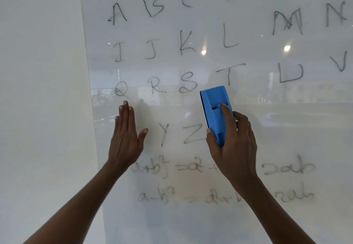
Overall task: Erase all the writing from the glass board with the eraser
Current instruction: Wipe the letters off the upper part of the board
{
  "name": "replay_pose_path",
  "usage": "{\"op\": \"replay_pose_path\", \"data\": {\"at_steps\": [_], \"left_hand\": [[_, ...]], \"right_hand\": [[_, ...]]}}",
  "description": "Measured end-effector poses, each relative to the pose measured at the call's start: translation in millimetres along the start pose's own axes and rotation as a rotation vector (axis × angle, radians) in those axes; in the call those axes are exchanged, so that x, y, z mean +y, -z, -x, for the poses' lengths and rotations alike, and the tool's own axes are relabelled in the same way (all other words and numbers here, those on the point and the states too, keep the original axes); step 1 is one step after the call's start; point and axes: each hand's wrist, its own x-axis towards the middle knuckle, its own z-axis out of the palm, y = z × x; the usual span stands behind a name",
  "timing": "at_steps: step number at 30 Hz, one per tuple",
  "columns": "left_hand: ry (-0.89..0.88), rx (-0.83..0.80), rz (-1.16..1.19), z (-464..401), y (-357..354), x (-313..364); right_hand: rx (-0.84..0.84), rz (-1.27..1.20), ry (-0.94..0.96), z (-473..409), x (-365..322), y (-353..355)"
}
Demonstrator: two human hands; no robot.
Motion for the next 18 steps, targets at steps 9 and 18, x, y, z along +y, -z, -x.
{"op": "replay_pose_path", "data": {"at_steps": [9,18], "left_hand": [[0.014,0.133,0.006,-52,9,-64],[-0.047,0.204,0.049,-106,26,-122]], "right_hand": [[0.073,-0.044,0.056,-39,-21,-32],[0.112,-0.062,0.087,-58,-54,-60]]}}
